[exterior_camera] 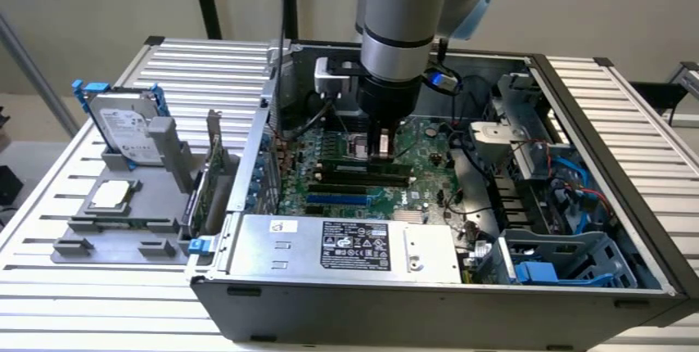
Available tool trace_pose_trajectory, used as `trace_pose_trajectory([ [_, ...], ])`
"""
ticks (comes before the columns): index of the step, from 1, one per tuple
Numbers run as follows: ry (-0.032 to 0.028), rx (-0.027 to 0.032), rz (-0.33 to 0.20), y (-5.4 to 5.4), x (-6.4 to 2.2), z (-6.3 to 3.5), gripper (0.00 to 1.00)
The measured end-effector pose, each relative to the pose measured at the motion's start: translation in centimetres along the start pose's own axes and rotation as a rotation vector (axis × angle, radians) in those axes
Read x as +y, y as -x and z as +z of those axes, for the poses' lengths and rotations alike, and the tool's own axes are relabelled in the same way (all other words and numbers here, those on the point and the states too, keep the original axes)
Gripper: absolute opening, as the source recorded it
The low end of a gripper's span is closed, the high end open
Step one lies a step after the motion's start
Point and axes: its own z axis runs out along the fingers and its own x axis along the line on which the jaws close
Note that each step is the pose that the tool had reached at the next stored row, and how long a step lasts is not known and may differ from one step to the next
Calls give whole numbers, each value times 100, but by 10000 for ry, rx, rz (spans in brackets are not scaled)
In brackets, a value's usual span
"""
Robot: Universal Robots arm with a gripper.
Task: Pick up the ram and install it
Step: 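Insert the ram into the slot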
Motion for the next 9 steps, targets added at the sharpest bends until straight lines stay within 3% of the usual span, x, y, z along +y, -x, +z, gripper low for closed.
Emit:
trace_pose_trajectory([
  [9, -30, 2, -124, 23, 6, 50, 14],
])
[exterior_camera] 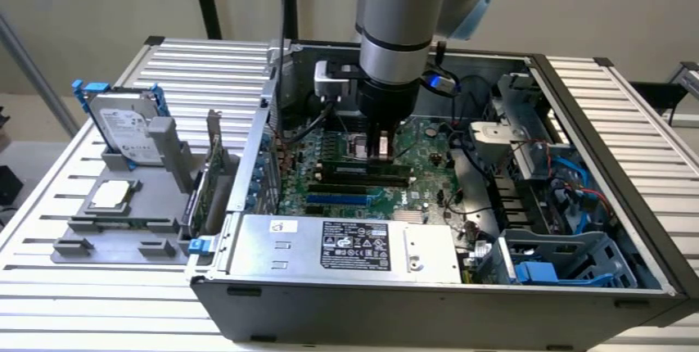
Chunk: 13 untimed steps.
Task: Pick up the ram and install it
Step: 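Insert the ram into the slot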
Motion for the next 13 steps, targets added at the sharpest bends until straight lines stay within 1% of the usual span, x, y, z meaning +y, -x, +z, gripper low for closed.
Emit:
trace_pose_trajectory([
  [6, 0, 6, -90, 22, 1, 13, 14],
  [9, -1, 31, -99, 23, 1, 19, 14],
  [13, -1, 85, -98, 24, 1, 35, 14],
])
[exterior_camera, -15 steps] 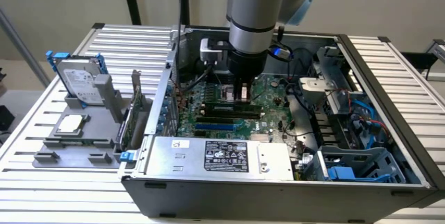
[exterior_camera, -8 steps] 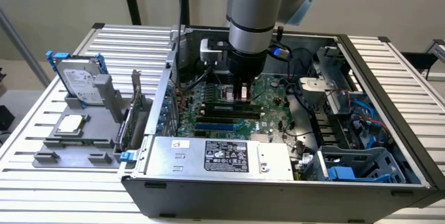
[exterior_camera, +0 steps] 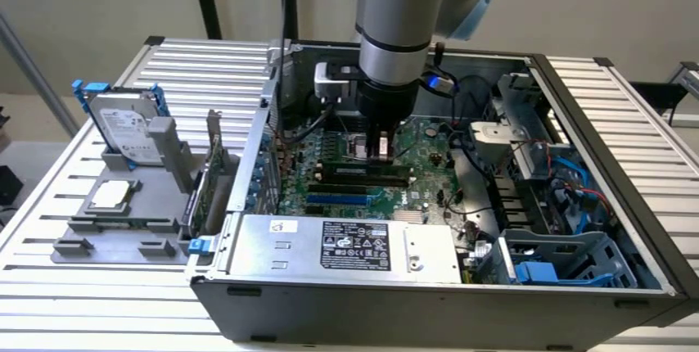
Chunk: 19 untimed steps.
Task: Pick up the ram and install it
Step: 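Insert the ram into the slot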
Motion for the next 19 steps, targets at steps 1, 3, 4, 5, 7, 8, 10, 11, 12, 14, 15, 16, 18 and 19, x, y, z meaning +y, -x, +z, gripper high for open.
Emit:
trace_pose_trajectory([
  [1, 0, 7, 0, 2, 0, 6, 14],
  [3, -1, 14, 0, 5, -1, 18, 14],
  [4, 0, 18, 0, 6, 0, 24, 14],
  [5, 0, 20, 0, 8, 0, 31, 14],
  [7, -1, 24, 0, 12, -1, 42, 14],
  [8, 0, 29, 0, 14, -1, 46, 14],
  [10, -1, 33, 0, 16, -1, 53, 14],
  [11, -1, 38, 0, 17, -1, 55, 14],
  [12, 0, 41, 1, 19, 0, 58, 14],
  [14, 0, 48, 1, 21, -1, 62, 14],
  [15, -1, 49, 0, 23, -1, 65, 14],
  [16, -1, 50, 0, 25, -1, 68, 14],
  [18, -1, 50, 0, 26, 0, 74, 14],
  [19, -2, 50, 0, 27, -1, 77, 14],
])
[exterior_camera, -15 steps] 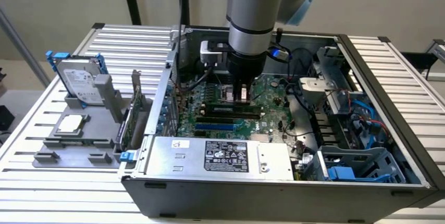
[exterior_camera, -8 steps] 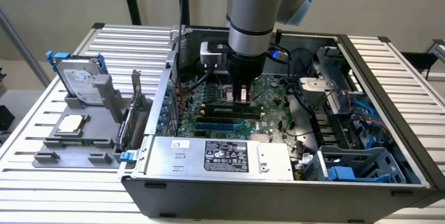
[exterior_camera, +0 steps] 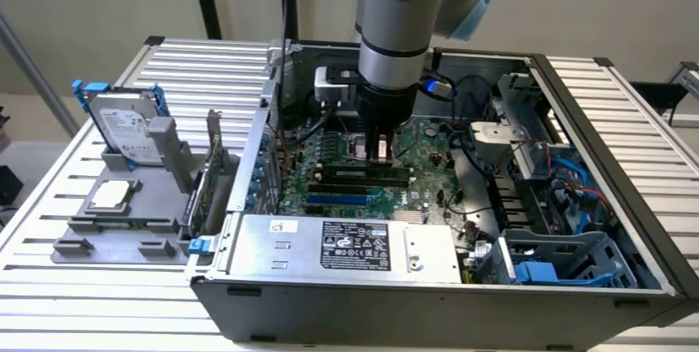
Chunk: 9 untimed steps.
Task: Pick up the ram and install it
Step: 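Insert the ram into the slot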
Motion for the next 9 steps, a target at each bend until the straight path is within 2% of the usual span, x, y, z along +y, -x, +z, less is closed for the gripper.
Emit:
trace_pose_trajectory([
  [9, 1, 19, 1, 2, 0, 17, 15],
])
